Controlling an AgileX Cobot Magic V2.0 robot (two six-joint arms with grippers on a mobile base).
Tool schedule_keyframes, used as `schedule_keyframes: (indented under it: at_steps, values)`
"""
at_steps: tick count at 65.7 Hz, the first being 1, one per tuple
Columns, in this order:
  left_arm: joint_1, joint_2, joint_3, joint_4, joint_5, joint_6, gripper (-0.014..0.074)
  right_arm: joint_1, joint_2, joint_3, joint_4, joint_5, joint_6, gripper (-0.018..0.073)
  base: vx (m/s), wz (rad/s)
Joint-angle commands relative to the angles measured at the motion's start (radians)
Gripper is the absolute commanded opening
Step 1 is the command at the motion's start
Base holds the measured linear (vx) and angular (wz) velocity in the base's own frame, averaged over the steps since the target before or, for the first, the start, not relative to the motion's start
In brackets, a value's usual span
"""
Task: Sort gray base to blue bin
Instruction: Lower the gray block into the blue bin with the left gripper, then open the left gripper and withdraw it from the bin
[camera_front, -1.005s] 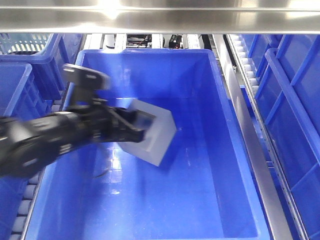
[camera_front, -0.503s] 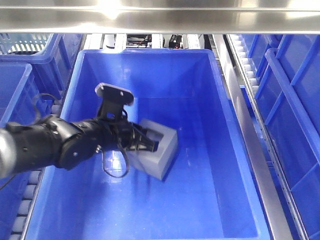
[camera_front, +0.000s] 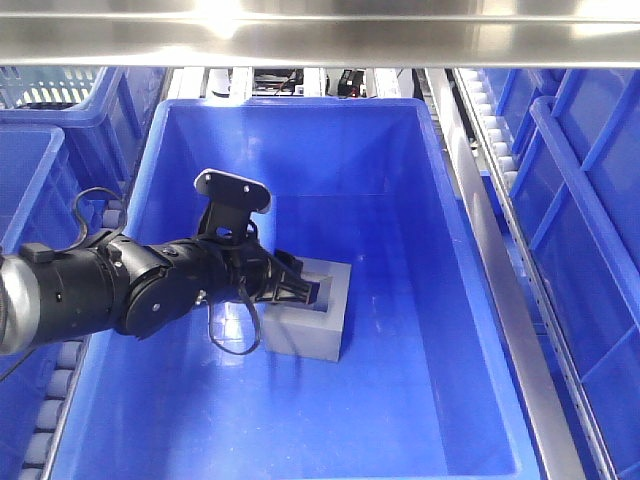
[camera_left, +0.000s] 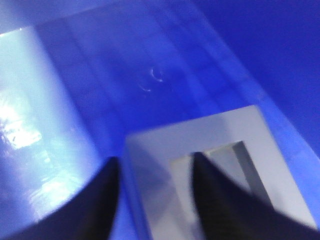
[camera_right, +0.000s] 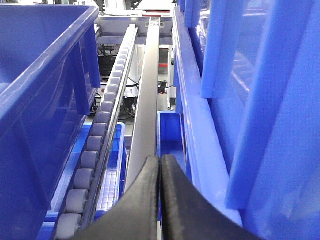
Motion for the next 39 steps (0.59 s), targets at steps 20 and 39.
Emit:
schedule_keyframes:
  at_steps: [20,39]
  values:
    - [-0.001,-0.191,-0.029,0.022,0.071,-0.010,0.0412,-0.005,-0.012,0.014,-0.006,-0.075,-0.005,-0.0009,0.00,0.00]
    - [-0.001,-0.365,0.037,0.056,0.184,-0.011,0.0392,-0.005,-0.012,0.014,-0.006,-0.075,-0.005,-0.0009,0.00,0.00]
